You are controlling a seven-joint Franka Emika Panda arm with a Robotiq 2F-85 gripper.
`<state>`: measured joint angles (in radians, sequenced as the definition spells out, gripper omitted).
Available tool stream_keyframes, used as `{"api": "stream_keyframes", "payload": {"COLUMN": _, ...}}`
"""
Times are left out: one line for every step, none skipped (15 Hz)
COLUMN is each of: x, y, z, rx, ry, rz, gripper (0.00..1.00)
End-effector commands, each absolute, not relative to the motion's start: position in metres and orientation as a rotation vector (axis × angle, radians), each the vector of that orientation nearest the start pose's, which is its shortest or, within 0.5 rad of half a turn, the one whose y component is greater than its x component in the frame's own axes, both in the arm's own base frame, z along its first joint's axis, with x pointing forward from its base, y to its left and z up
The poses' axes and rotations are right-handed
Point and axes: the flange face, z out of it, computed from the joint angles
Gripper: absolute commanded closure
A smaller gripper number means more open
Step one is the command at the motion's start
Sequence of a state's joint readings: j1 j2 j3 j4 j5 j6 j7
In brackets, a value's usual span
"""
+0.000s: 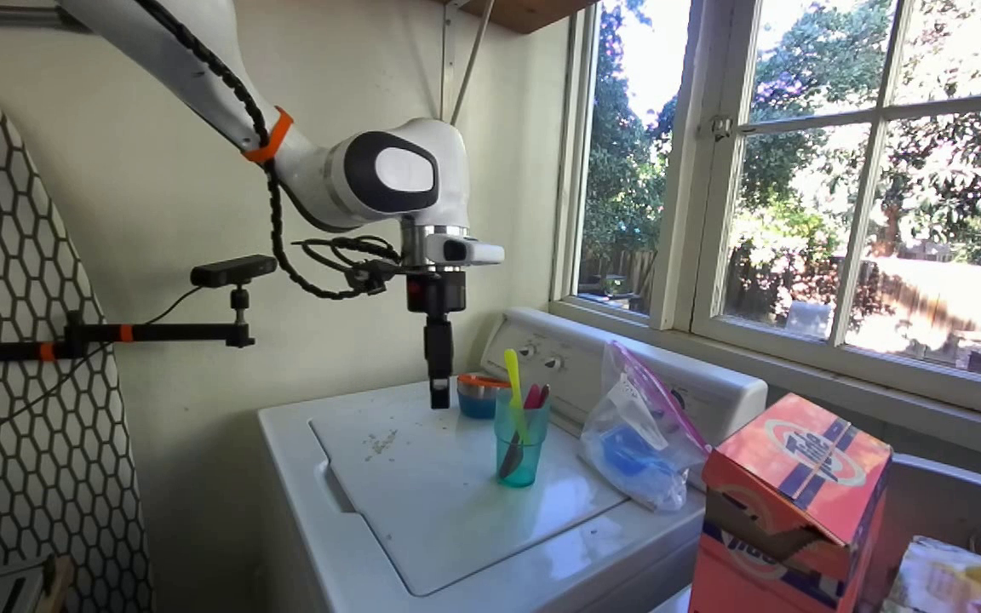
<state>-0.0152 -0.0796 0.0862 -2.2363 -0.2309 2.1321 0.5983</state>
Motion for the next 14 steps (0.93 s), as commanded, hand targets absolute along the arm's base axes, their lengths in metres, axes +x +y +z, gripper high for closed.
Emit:
{"api": "stream_keyframes", "payload": {"x": 0.530, "y": -0.001, "z": 0.408, "rx": -3.408, "ry": 0.387, "rz": -0.112, "gripper": 0.00}}
{"api": "stream_keyframes", "payload": {"x": 0.536, "y": -0.009, "z": 0.412, "rx": -3.421, "ry": 0.292, "rz": -0.156, "gripper": 0.00}}
{"api": "stream_keyframes", "payload": {"x": 0.539, "y": -0.014, "z": 0.416, "rx": -3.435, "ry": 0.205, "rz": -0.186, "gripper": 0.00}}
{"api": "stream_keyframes", "payload": {"x": 0.543, "y": -0.021, "z": 0.423, "rx": -3.415, "ry": 0.128, "rz": -0.260, "gripper": 0.00}}
{"api": "stream_keyframes", "payload": {"x": 0.535, "y": -0.011, "z": 0.418, "rx": -3.404, "ry": 0.274, "rz": -0.183, "gripper": 0.00}}
{"api": "stream_keyframes", "payload": {"x": 0.537, "y": -0.015, "z": 0.420, "rx": -3.402, "ry": 0.260, "rz": -0.200, "gripper": 0.00}}
{"api": "stream_keyframes", "payload": {"x": 0.537, "y": -0.016, "z": 0.420, "rx": -3.402, "ry": 0.263, "rz": -0.200, "gripper": 0.00}}
{"api": "stream_keyframes", "payload": {"x": 0.537, "y": -0.015, "z": 0.420, "rx": -3.402, "ry": 0.262, "rz": -0.200, "gripper": 0.00}}
{"api": "stream_keyframes", "payload": {"x": 0.537, "y": -0.014, "z": 0.420, "rx": -3.402, "ry": 0.259, "rz": -0.200, "gripper": 0.00}}
{"api": "stream_keyframes", "payload": {"x": 0.537, "y": -0.013, "z": 0.420, "rx": -3.402, "ry": 0.256, "rz": -0.201, "gripper": 0.00}}
{"api": "stream_keyframes", "payload": {"x": 0.537, "y": -0.013, "z": 0.420, "rx": -3.402, "ry": 0.256, "rz": -0.201, "gripper": 0.00}}
{"api": "stream_keyframes", "payload": {"x": 0.540, "y": -0.014, "z": 0.419, "rx": -3.415, "ry": 0.265, "rz": -0.212, "gripper": 0.00}}
{"api": "stream_keyframes", "payload": {"x": 0.544, "y": -0.021, "z": 0.419, "rx": -3.435, "ry": 0.337, "rz": -0.221, "gripper": 0.00}}
{"api": "stream_keyframes", "payload": {"x": 0.547, "y": -0.029, "z": 0.420, "rx": -3.463, "ry": 0.386, "rz": -0.252, "gripper": 0.00}}
